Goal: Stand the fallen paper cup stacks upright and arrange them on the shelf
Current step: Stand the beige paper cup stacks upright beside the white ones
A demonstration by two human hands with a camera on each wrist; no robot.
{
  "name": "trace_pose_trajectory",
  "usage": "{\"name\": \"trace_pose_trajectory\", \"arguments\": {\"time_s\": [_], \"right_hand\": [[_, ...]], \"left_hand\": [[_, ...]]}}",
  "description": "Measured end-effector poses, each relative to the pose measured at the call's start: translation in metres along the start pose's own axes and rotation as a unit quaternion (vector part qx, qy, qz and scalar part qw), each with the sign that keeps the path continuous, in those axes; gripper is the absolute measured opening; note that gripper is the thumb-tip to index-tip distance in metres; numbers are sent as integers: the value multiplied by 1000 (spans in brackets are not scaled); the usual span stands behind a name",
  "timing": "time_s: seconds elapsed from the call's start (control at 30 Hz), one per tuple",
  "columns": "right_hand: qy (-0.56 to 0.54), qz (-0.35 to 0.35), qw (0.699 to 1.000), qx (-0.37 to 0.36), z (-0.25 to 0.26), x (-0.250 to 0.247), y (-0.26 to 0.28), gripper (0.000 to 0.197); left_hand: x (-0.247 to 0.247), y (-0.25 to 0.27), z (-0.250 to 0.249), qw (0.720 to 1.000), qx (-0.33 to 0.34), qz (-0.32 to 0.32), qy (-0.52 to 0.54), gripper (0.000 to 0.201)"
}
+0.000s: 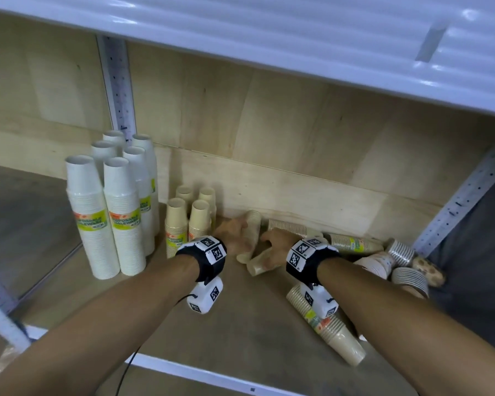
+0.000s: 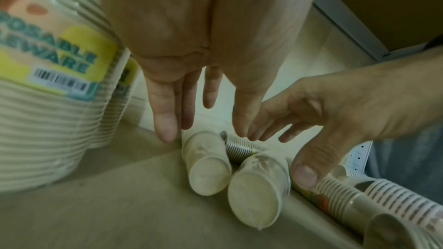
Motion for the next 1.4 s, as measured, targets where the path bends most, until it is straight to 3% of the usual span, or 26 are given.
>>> {"name": "trace_pose_trajectory", "arguments": {"time_s": [0.07, 0.13, 0.27, 0.8, 0.97, 1.07, 1.13, 1.3, 1.4], "right_hand": [[3, 7, 1000, 14, -2, 3, -6, 39], [20, 25, 999, 18, -1, 7, -12, 56], [82, 53, 995, 15, 1, 14, -22, 57], [125, 54, 991, -10, -9, 19, -28, 59], [105, 4, 994, -12, -6, 9, -17, 36], [92, -29, 995, -24, 0, -3, -10, 41], [76, -57, 995, -31, 2, -11, -6, 42], [53, -120, 991, -2, 14, -28, 6, 51], [11, -145, 989, 0, 20, -37, 15, 47]], "left_hand": [[-8, 19, -4, 1000, -5, 5, 0, 37], [-21, 43, -12, 1000, 2, 1, 5, 38], [-19, 49, -12, 1000, -6, -1, 17, 69], [-23, 42, -14, 1000, -1, 1, -19, 67], [-37, 45, -17, 1000, 4, -18, -7, 61], [-48, 52, -23, 999, 5, -39, 8, 49], [-56, 55, -28, 999, 2, -50, -2, 52], [-73, 67, -42, 996, 12, -84, -38, 43], [-84, 75, -54, 993, 29, -106, -52, 39]]}}
Point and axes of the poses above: each hand's wrist, its own y-axis away from the middle knuckle, its own x-axis out of the palm, z = x × y, the point moved 3 cm from there along -y, towards the middle knuckle, and after that the axes turned 4 degrees about -z, right-handed, at the moved point
